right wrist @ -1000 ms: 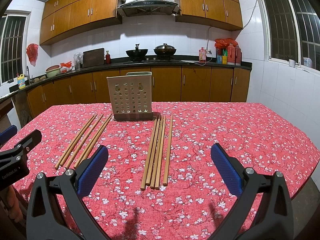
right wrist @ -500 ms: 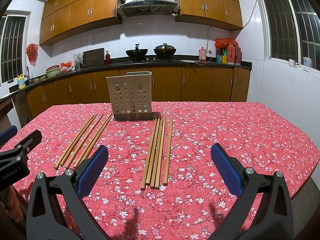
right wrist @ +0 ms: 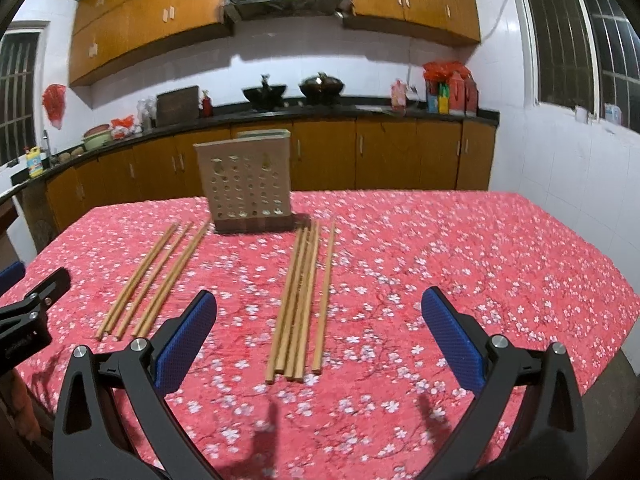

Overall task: Organize utensils
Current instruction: 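Lower the left tool onto one wooden chopstick and close it while the right tool grasps another, then lift the held chopstick upright with the left tool while the right tool lifts its own, then carry the left tool's chopstick over the holder while the right tool carries its own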

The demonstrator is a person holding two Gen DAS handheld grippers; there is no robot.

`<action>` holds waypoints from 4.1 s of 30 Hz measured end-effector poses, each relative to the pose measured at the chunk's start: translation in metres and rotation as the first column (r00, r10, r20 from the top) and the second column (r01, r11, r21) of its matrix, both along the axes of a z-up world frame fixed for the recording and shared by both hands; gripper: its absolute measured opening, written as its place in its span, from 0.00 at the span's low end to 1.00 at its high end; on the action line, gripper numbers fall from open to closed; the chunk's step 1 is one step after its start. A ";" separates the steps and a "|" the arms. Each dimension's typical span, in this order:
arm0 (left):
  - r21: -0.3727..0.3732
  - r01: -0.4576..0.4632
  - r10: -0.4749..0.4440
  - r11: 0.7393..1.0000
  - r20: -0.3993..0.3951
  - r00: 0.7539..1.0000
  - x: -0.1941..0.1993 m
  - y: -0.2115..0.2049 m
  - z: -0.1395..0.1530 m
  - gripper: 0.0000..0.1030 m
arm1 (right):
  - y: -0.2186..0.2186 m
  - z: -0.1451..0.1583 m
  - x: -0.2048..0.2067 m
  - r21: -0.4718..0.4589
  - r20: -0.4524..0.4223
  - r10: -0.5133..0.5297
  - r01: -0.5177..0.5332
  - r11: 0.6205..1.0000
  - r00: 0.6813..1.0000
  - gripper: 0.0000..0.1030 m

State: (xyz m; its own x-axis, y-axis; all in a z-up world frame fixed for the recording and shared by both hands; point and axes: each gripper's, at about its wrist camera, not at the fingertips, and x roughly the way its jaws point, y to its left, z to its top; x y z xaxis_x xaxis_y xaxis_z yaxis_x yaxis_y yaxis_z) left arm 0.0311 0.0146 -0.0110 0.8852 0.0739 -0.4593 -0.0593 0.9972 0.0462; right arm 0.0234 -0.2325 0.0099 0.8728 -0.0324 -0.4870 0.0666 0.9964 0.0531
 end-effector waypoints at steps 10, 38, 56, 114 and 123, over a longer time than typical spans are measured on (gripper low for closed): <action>-0.017 -0.037 0.034 0.999 -0.164 0.986 0.053 0.028 -0.010 0.96 | -0.033 -0.019 0.068 0.064 -0.265 -0.056 0.076 0.995 0.963 0.73; -0.130 0.099 -0.146 0.987 -0.437 0.888 0.118 0.023 -0.048 0.17 | -0.018 -0.049 0.109 0.072 -0.387 0.030 -0.003 0.997 0.922 0.08; -0.126 0.045 -0.095 0.991 -0.419 0.903 0.175 0.050 -0.049 0.08 | -0.047 -0.057 0.139 0.029 -0.362 -0.021 0.034 0.999 0.932 0.07; -0.180 0.056 -0.057 0.982 0.003 0.998 0.125 0.073 0.119 0.08 | -0.074 0.076 0.094 0.092 0.056 -0.055 0.049 0.995 0.997 0.08; -0.160 0.088 -0.076 0.983 0.081 0.994 0.137 0.063 0.159 0.08 | -0.074 0.126 0.105 0.135 0.169 -0.044 0.021 0.991 0.985 0.07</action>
State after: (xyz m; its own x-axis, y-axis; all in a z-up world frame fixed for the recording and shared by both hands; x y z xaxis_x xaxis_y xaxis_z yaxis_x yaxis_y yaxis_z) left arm 0.1680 0.0776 0.1484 0.9175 -0.0704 -0.3916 0.0256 0.9926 -0.1184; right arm 0.1282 -0.3066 0.1356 0.9430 -0.0074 -0.3327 0.0772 0.9773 0.1973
